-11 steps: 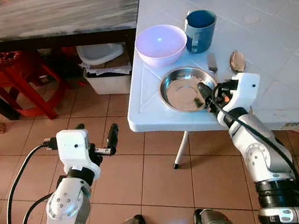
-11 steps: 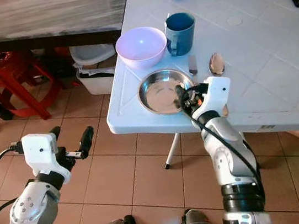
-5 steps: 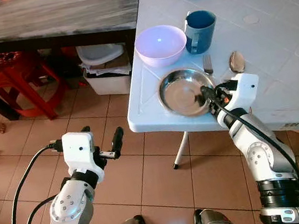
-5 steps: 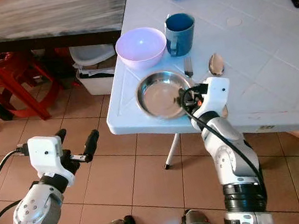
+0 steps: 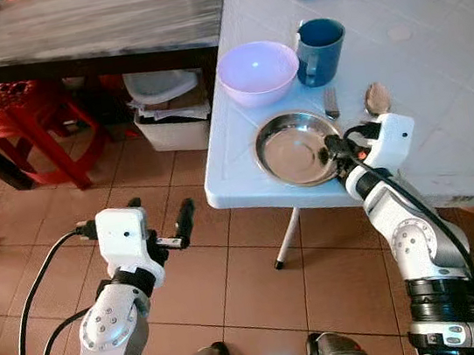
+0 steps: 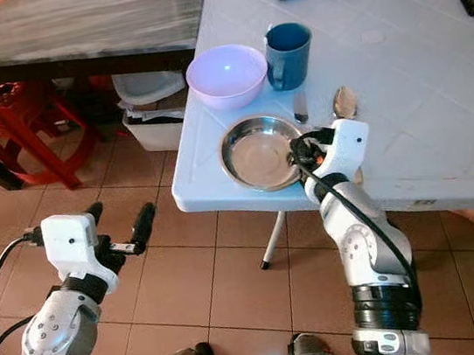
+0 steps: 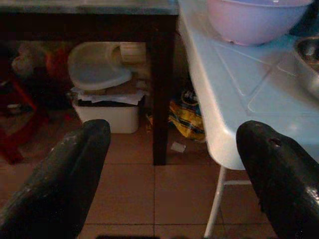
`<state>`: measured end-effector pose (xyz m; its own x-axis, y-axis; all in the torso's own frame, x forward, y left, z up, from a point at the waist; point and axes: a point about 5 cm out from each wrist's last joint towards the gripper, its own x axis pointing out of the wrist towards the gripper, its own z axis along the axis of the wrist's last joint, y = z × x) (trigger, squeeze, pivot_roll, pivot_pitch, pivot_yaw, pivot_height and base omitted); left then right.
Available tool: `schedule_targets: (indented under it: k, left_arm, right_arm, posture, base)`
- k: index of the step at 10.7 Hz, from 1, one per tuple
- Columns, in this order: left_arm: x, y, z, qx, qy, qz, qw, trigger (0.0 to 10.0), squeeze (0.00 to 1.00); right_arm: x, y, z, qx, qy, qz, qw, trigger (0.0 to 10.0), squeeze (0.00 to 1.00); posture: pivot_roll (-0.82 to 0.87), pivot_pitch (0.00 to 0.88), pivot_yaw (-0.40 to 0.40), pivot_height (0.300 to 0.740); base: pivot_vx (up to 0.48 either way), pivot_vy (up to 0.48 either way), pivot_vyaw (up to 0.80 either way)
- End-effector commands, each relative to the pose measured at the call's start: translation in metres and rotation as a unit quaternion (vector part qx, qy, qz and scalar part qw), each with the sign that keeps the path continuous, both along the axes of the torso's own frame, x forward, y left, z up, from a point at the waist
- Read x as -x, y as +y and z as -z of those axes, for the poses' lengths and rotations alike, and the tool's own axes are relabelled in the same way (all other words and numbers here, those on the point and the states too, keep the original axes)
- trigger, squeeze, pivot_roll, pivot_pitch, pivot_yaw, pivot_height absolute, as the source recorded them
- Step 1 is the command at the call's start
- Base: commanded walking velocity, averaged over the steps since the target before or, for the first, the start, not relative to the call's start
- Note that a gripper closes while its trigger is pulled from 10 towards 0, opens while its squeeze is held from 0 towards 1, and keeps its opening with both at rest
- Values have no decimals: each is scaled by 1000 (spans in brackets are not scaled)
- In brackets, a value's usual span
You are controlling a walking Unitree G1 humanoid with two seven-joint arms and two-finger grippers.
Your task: Setting the table
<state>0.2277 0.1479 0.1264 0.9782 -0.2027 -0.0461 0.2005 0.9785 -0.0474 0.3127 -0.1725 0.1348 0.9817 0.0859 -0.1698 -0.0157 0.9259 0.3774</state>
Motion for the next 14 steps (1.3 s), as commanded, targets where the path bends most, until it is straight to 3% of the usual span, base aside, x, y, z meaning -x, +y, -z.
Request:
schedule_targets:
  k: [1,3,8,10,11,13,14]
  left_arm:
    - [-1,6,2,-9,1,-17,1000,10000,0]
    - [-4,7,3,-12,-3,-35,999,10000,0]
    - [-7,0,12,-7,1,-38,999,10000,0]
    - [-13,1,15,-19,-6,-50,999,10000,0]
    - [-22,5,12,-26,-18,-67,997,10000,0]
    - [-26,13,14,-47,-22,-108,993,10000,0]
    - [-25,17,20,-35,-12,-133,990,10000,0]
  right_arm:
    - [9,-3,34,-6,85,11,996,0,0]
    - [3,7,7,-24,11,0,1000,0,0]
    - [2,22,-24,-31,-64,-17,997,0,0]
    - [3,18,-23,0,-80,-5,997,0,0]
    - [4,15,-24,23,-95,2,995,0,0]
    - [4,15,-26,58,-116,-1,992,0,0]
    - [8,15,-24,79,-128,-3,989,0,0]
  posture:
    - [72,172,60,740]
    - [67,162,54,740]
    - [40,100,53,740]
    - [38,77,41,740]
    - [35,71,35,740]
    - [25,56,28,740]
    - [20,31,32,740]
  base:
    - [0,0,0]
    - [0,416,0]
    - [0,480,0]
    - [0,467,0]
    - [371,304,0]
    - [441,120,0]
    - [465,0,0]
